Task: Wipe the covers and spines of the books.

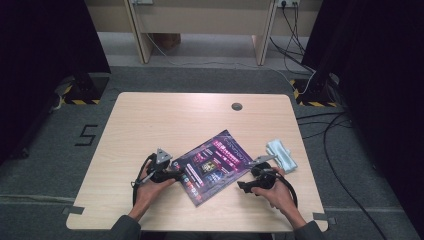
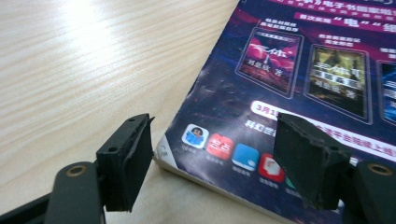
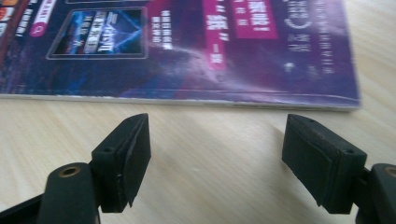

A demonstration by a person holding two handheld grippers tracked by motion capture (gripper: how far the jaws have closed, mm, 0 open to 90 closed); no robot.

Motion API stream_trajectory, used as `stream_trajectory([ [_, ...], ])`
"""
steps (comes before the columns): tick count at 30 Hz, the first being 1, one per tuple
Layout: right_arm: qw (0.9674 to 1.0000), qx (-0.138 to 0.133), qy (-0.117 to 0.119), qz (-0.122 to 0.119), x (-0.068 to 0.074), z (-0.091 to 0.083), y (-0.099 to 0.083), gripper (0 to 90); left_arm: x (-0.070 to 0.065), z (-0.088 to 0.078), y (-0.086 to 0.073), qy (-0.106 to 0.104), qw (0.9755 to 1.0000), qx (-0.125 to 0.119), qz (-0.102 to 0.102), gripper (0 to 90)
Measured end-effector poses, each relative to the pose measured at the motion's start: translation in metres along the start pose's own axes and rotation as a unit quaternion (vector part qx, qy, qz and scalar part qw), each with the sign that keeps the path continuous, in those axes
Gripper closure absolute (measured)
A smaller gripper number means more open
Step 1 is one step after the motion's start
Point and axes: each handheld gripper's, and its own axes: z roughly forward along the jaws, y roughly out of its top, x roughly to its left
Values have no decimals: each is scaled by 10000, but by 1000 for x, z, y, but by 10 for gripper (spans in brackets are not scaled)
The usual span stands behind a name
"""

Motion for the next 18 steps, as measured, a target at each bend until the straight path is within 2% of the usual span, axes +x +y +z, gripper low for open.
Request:
stream_trajectory([
  [4, 9999, 19, 65, -149, 4, 3, 1, 239, 5, 8, 4, -162, 9998, 95, -66, 279],
  [7, 9998, 10, 63, -182, 5, 4, 1, 242, 7, 10, 4, -187, 9998, 90, -63, 297],
  [9, 9997, -16, 140, -198, 6, 4, 1, 235, 7, 9, 3, -259, 9996, 105, -17, 348],
  [14, 9996, -46, 83, -254, 5, 6, 2, 234, 3, 5, 1, -357, 9991, 204, 34, 348],
  [18, 9998, -79, 23, -196, 2, 9, 5, 232, -5, -5, -8, -518, 9983, 258, -42, 360],
])
